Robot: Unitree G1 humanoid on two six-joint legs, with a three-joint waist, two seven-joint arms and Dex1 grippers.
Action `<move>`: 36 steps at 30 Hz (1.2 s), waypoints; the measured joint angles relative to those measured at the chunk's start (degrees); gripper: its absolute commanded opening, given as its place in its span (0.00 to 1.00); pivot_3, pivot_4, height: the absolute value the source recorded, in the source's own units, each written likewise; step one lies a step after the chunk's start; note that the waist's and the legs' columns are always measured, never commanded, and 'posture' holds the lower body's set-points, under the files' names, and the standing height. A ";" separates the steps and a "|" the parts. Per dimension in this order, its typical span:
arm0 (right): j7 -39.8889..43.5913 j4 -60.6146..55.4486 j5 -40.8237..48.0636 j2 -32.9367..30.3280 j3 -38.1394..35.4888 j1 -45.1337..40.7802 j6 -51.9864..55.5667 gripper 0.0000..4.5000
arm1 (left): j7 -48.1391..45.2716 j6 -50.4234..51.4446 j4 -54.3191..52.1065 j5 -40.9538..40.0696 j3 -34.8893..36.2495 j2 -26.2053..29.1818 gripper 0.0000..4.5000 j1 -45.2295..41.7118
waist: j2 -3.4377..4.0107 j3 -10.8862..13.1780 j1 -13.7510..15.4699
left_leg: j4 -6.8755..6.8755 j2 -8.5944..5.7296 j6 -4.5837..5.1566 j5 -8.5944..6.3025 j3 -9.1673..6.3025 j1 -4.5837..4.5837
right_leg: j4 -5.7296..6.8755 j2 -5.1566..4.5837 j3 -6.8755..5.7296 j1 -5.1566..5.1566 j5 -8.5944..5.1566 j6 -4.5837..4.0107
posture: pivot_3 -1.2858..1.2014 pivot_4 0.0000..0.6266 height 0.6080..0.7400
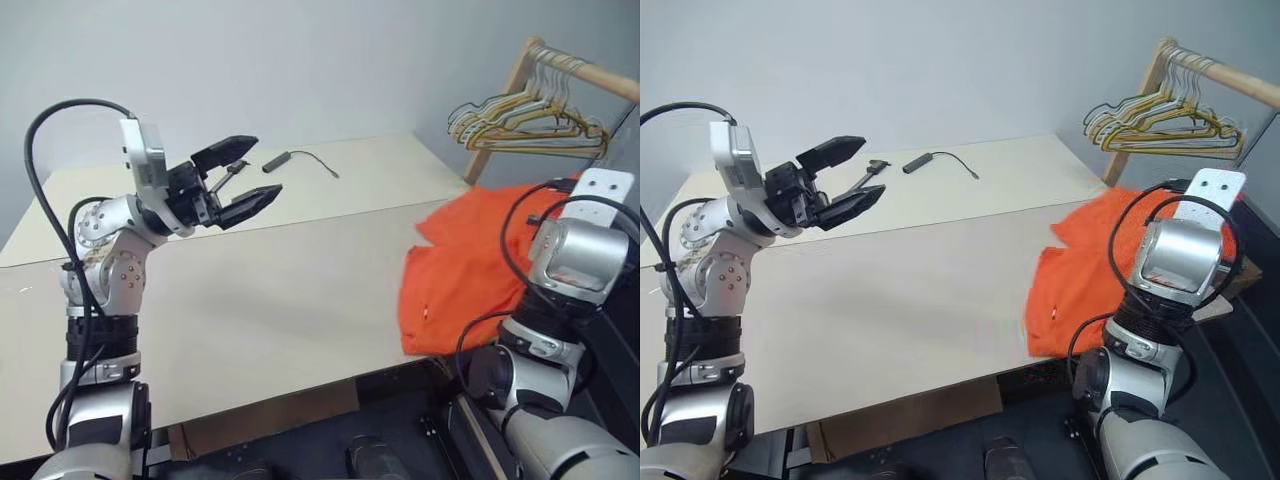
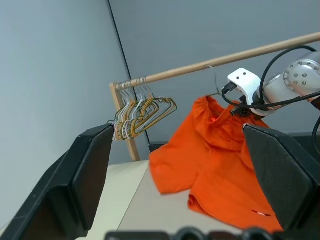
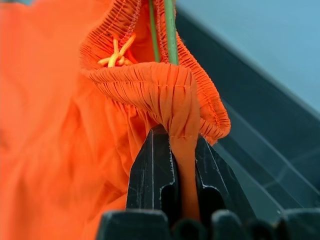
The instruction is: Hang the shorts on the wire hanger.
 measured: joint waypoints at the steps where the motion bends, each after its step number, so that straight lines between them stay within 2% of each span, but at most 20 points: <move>1: -0.97 1.43 0.02 -0.05 -1.07 -0.55 -1.57 0.00 | 0.52 0.10 -0.27 -0.27 0.01 -0.44 0.99 0.10 | 0.05 -0.03 -0.12 | -0.02 0.00 0.00 0.00 0.00 0.02 | -0.13 0.00 0.00 0.03 0.00 0.00 | 0.47 0.00 1.00; 7: -5.39 11.30 0.86 -2.45 -5.24 -3.87 -10.68 0.00 | 3.30 2.81 -2.71 -4.05 0.91 -2.76 0.99 1.11 | 0.33 -0.17 -0.44 | -0.14 -0.01 0.00 0.00 -0.01 0.08 | -0.22 0.02 0.05 0.07 0.01 0.01 | 0.47 0.00 1.00; 14: -10.00 25.08 3.33 -8.02 -5.99 -9.09 -22.91 0.00 | 2.85 4.53 -5.13 -6.84 1.21 -3.07 0.99 2.70 | 0.42 -0.21 -0.90 | -0.16 -0.03 0.01 0.00 0.00 0.19 | -0.35 0.02 0.06 0.27 0.00 0.01 | 0.47 0.00 1.00; 21: -13.43 42.66 10.05 -14.94 -8.92 -16.83 -33.49 0.00 | 2.83 4.69 -5.54 -7.69 1.02 -3.65 0.99 3.20 | 0.43 -0.20 -1.50 | -0.26 -0.02 0.02 -0.01 0.01 0.30 | -0.49 0.04 0.06 0.42 0.00 0.01 | 0.48 0.00 1.00; 29: -15.08 56.81 17.12 -22.73 -10.76 -20.88 -37.74 0.00 | 2.78 4.82 -6.79 -8.05 1.12 -3.53 0.99 3.74 | 0.51 -0.14 -1.43 | -0.35 -0.02 0.09 -0.05 0.01 0.85 | -0.81 0.05 0.05 1.08 -0.01 0.03 | 0.48 0.00 1.00; 36: -16.18 64.33 21.91 -25.40 -11.02 -21.33 -38.51 0.00 | 2.74 5.84 -7.65 -8.12 1.15 -3.10 0.99 4.12 | 0.52 -0.13 -1.51 | -0.57 -0.03 0.09 -0.04 0.09 0.98 | -0.89 0.08 0.19 1.11 -0.01 0.03 | 0.48 0.00 1.00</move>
